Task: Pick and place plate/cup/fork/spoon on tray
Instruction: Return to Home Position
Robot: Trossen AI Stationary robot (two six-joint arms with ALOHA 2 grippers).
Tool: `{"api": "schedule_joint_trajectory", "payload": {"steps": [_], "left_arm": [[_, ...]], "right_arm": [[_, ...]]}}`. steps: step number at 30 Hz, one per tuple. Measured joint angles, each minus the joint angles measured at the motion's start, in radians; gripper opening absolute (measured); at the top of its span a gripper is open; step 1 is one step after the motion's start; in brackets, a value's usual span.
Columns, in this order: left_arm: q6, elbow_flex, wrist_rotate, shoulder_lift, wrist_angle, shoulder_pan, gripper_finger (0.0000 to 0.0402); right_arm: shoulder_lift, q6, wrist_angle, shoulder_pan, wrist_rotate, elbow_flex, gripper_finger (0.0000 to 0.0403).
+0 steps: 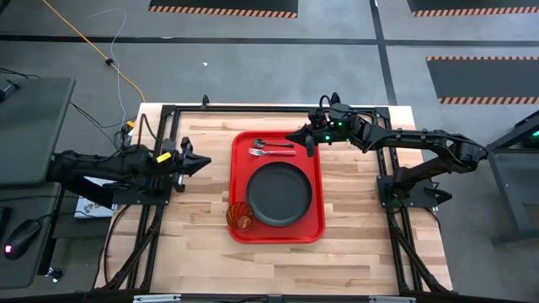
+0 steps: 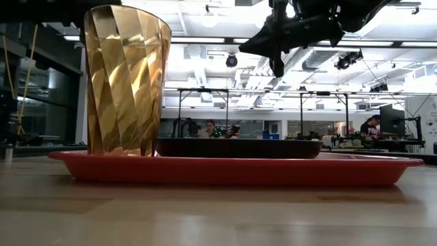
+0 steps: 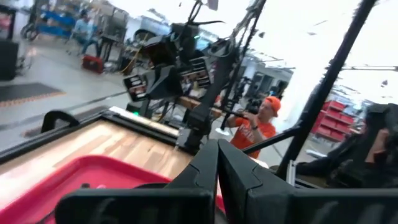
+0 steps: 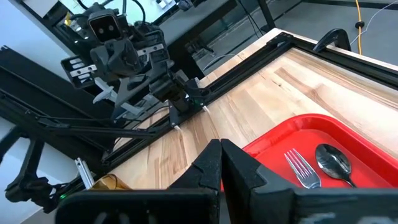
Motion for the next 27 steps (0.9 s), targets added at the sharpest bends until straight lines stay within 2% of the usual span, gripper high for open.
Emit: {"api": "schedule_joint_trajectory", "payload": {"steps": [12, 19, 27], "left_arm": [[-0.045, -0.145, 0.014, -0.309, -0.034, 0.0, 0.0], [-0.099, -0.26, 0.066, -0.309, 0.124, -0.002, 0.0], [-0.084, -0.261, 0.181, -0.309, 0.119, -0.003, 0.0]], "right_arm": [[0.0, 0.001, 0.0, 0.0, 0.0, 0.0, 0.0], [0.0, 0.0, 0.001, 0.0, 0.0, 0.0, 0.0], [0.0, 0.0, 0.007, 0.023, -0.002, 0.0, 0.0]]}}
